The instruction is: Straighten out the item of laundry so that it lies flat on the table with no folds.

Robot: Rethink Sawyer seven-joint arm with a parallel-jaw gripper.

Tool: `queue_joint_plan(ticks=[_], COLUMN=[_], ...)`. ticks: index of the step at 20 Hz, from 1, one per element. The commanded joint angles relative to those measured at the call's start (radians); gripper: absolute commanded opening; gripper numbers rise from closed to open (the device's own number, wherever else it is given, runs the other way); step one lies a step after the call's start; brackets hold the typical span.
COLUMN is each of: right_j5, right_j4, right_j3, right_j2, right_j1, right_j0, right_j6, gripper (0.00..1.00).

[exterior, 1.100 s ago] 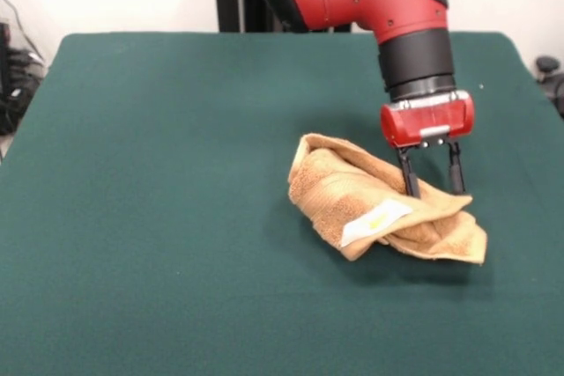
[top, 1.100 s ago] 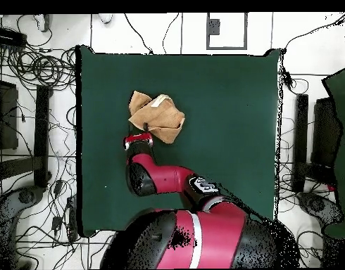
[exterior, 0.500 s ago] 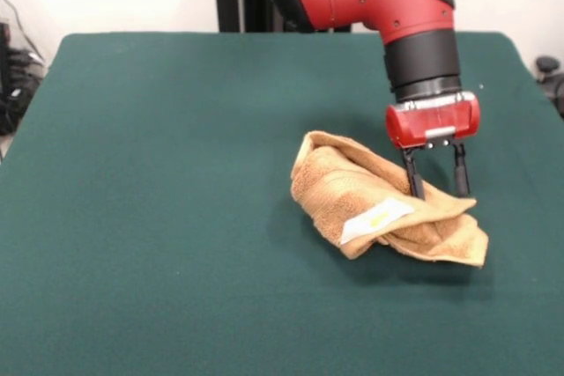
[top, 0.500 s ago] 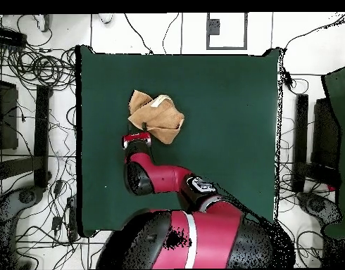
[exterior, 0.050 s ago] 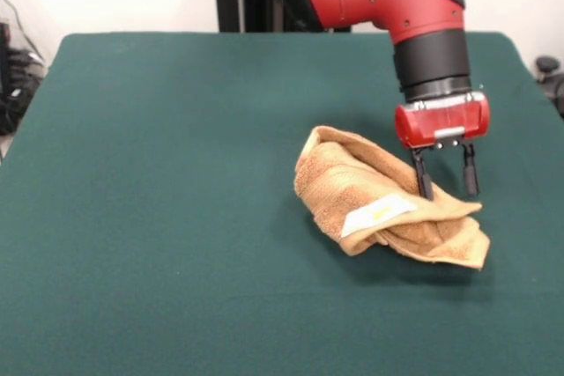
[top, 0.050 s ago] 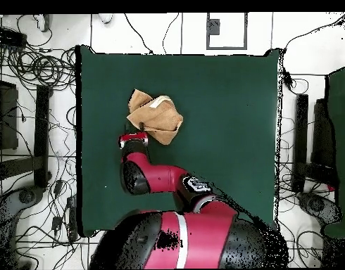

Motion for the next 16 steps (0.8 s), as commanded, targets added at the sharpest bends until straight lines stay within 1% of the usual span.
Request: queue_joint_plan(ticks=[1,3,7,9,12,16], right_j5=[0.180,0.206,0.204,0.200,0.220,0.234], right_j4=[0.216,0.279,0.329,0.346,0.399,0.439], right_j3=[-0.003,-0.015,-0.033,-0.028,-0.025,-0.041], right_j2=[-0.048,-0.086,-0.124,-0.146,-0.198,-0.241], right_j1=[-0.089,-0.098,-0.097,-0.107,-0.126,-0.100], right_j0=[0.137,0.182,0.224,0.239,0.277,0.302], right_j6=[0.168,0.150,0.143,0.145,0.139,0.129], gripper=[1.00,1.00,1.00,1.00,1.00,1.00])
